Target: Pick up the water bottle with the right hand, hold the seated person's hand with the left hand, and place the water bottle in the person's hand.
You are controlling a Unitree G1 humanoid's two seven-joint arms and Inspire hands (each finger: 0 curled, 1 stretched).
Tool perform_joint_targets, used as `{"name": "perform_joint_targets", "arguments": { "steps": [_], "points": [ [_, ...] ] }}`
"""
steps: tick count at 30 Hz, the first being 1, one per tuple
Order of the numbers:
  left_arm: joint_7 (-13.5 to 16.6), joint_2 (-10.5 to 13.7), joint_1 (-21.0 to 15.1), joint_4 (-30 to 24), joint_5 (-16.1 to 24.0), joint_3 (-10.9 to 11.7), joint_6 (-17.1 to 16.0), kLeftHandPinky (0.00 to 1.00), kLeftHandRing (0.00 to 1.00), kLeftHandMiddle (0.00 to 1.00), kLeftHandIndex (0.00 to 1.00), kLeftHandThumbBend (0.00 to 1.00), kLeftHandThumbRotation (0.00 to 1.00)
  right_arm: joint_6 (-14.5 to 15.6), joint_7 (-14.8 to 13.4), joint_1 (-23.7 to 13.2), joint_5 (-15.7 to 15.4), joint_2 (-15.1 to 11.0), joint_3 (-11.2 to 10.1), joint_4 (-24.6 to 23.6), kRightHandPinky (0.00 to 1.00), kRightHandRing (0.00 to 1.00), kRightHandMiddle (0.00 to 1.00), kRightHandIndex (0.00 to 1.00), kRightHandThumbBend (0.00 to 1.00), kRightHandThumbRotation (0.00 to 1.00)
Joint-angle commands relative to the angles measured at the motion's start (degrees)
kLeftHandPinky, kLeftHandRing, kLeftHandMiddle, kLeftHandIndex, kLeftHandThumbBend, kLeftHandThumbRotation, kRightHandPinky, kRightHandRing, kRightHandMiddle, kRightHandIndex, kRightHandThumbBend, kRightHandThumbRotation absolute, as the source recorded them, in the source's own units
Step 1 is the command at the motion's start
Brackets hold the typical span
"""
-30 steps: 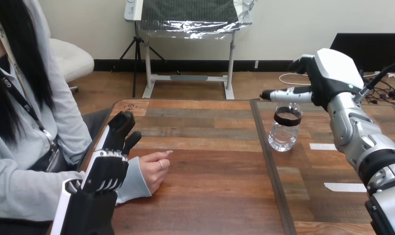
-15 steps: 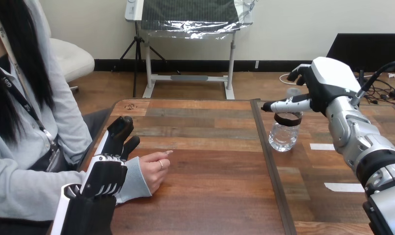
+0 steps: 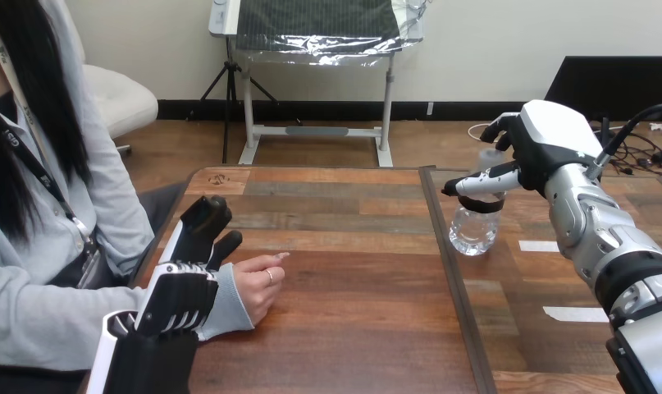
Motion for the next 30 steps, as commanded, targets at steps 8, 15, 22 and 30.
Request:
{"name": "perform_joint_targets", "arguments": {
  "steps": [8,15,22,30],
  "points": [
    [1.1,0.3,-0.8,-3.0,1.6,1.0,-2.0,0.88,0.94,0.95,0.94,1.0,0.63,-0.5,1.0,-0.5,-0.2,1.8,0.7,0.1,0.54,0.68,0.72,0.75,0.96,0.44],
    [1.8,0.7,-0.1,-3.6,2.4,1.0,-1.8,0.85,0.93,0.95,0.93,0.99,0.61,-0.8,0.8,0.4,0.0,2.0,0.5,0.2,0.57,0.69,0.73,0.75,0.99,0.5],
    [1.9,1.1,0.1,-3.9,2.6,0.8,-1.8,0.84,0.93,0.95,0.93,0.98,0.58,-0.6,1.0,1.0,0.0,2.1,0.6,0.3,0.58,0.69,0.72,0.74,1.0,0.56],
    [2.5,0.7,-0.1,-3.0,3.5,1.1,-3.0,0.82,0.91,0.94,0.93,0.99,0.54,-0.5,2.2,1.5,0.3,2.1,0.3,0.4,0.59,0.71,0.74,0.75,1.0,0.6]
  ]
}}
